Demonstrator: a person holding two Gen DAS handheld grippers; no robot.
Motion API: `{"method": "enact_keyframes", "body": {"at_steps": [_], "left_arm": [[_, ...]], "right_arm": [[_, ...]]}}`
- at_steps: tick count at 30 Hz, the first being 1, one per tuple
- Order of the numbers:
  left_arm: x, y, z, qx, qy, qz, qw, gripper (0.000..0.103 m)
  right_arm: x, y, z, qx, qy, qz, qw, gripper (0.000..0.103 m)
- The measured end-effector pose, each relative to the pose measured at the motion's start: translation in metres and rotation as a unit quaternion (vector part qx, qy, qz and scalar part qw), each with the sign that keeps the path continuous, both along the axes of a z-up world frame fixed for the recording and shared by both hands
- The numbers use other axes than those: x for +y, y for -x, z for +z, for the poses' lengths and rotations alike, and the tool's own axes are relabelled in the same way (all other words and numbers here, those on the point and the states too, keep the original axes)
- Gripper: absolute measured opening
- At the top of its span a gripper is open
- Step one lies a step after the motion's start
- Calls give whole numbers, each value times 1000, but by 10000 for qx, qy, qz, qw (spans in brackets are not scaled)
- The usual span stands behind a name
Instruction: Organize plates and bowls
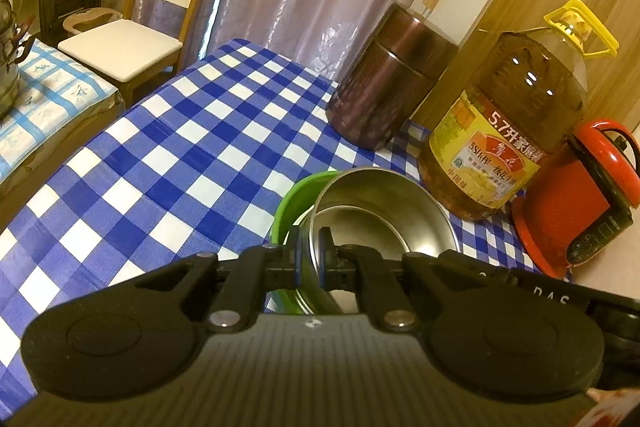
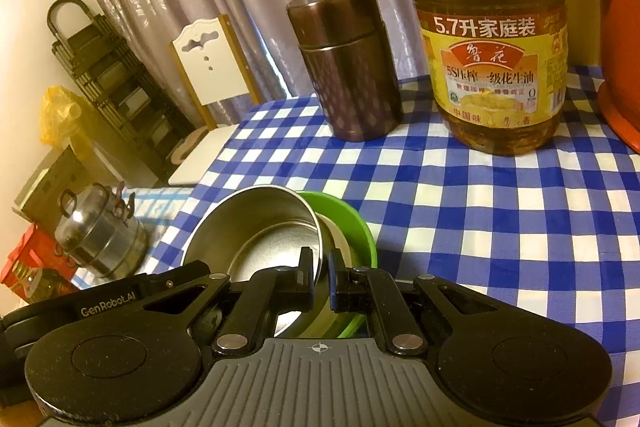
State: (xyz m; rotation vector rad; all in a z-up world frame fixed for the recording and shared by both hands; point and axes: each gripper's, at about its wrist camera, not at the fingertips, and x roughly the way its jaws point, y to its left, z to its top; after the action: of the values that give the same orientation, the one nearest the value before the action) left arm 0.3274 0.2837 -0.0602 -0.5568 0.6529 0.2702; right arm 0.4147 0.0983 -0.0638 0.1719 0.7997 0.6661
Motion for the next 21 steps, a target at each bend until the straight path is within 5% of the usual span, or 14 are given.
{"method": "enact_keyframes", "body": {"at_steps": [3, 11, 13, 15, 16, 21], "left_arm": [[0, -2, -1, 54, -2, -2, 10000, 18], [5, 5, 6, -188, -47, 152, 9997, 20], [6, 7, 7, -224, -57, 191, 9996, 21], [8, 7, 7, -236, -60, 213, 9995, 26], [8, 7, 6, -231, -65, 212, 9995, 27], [9, 3, -1, -112, -150, 178, 9997, 31]], "right_arm": [[-1, -1, 1, 0, -122, -1, 9999, 8], [-13, -4, 7, -73, -322, -263, 9991, 13], [-16, -7, 6, -62, -291, -340, 9990, 22], [-18, -8, 5, -63, -237, -422, 9988, 49], [-19, -8, 4, -66, -237, -453, 9987, 54], [-20, -11, -5, 47, -160, -437, 9989, 55]]}}
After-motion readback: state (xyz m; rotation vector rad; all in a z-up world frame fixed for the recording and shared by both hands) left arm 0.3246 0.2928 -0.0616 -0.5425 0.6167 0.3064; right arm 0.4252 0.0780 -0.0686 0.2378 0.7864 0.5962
